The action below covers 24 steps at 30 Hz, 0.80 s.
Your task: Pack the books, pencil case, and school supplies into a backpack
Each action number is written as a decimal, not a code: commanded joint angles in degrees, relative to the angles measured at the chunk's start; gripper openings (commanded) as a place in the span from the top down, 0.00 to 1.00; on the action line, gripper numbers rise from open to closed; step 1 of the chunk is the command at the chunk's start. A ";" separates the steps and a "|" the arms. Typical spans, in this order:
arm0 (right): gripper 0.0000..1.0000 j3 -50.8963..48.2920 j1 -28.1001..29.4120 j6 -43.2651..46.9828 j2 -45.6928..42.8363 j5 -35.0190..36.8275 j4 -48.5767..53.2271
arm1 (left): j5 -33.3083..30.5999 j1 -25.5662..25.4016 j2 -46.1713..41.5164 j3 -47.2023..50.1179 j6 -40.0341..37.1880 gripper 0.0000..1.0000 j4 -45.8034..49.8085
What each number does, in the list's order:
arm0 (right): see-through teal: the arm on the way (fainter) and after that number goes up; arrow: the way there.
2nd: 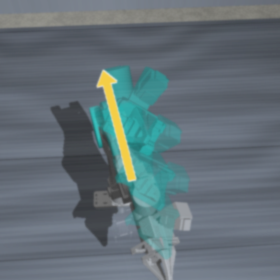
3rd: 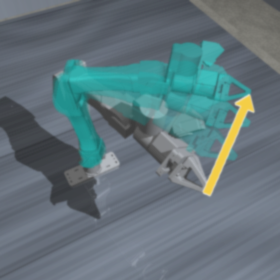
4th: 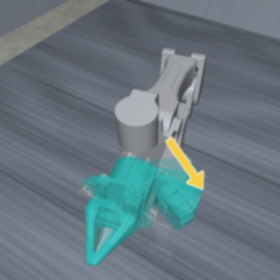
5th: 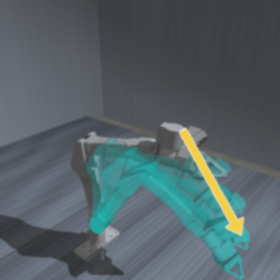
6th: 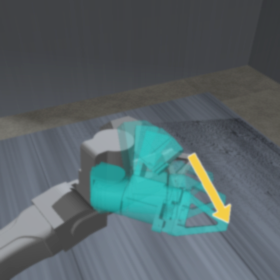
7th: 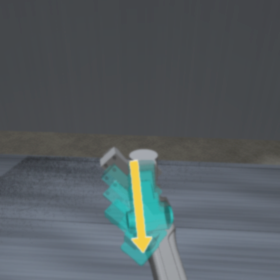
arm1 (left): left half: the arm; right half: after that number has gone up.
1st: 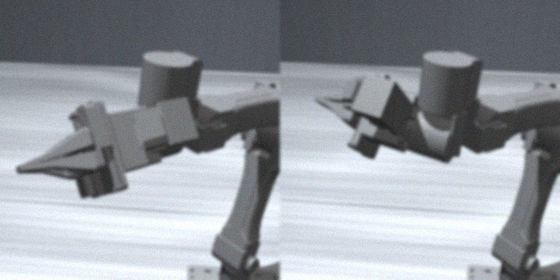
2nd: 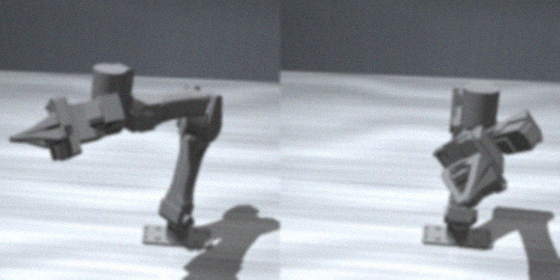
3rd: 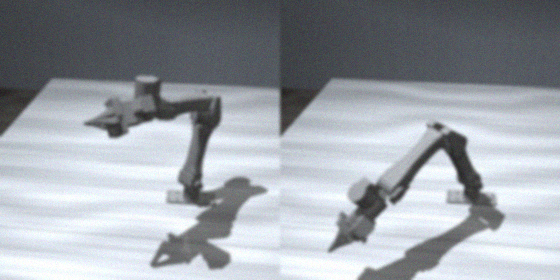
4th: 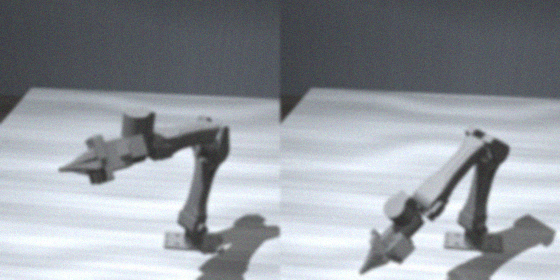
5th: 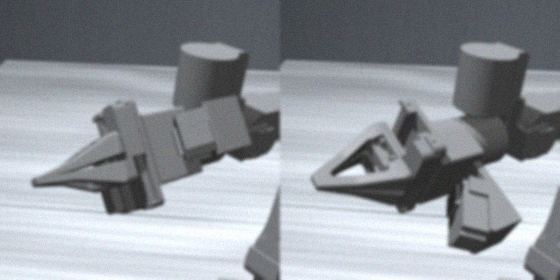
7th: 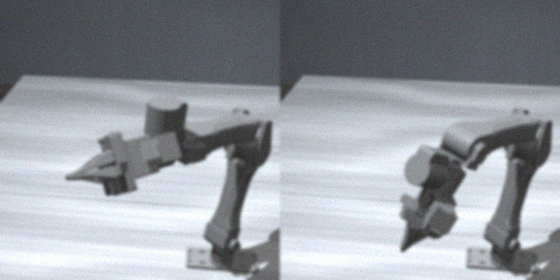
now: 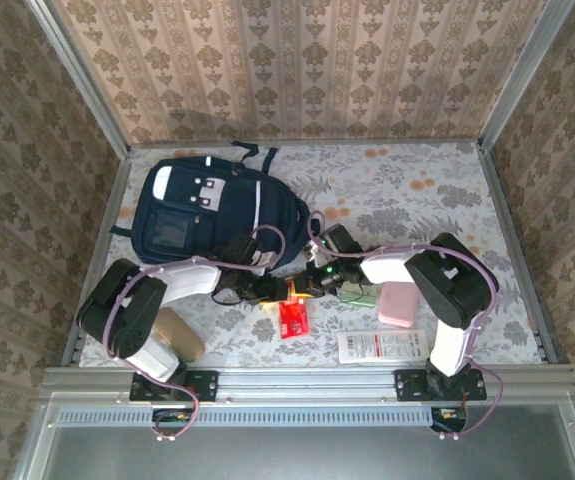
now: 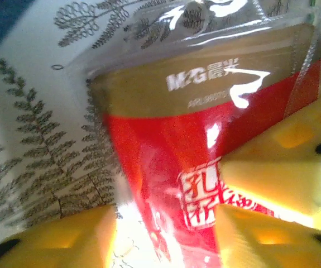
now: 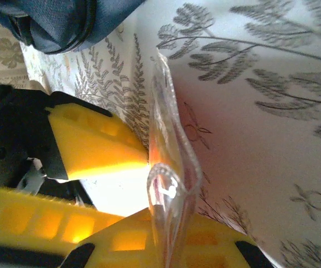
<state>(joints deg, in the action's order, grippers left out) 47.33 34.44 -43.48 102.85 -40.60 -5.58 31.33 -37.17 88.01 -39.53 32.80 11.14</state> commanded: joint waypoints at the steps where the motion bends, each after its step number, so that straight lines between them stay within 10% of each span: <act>1: 1.00 -1.10 -1.30 3.16 -5.01 8.20 6.11 | -5.34 0.50 -5.91 -1.74 -0.98 0.36 5.98; 24: 1.00 -1.01 -1.48 15.95 -37.97 25.27 12.94 | -9.86 7.20 -24.21 -20.09 -16.91 0.16 28.06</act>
<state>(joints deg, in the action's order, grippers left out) 44.31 33.15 -30.55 67.20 -16.73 6.52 20.34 -30.26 65.73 -56.10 21.43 35.90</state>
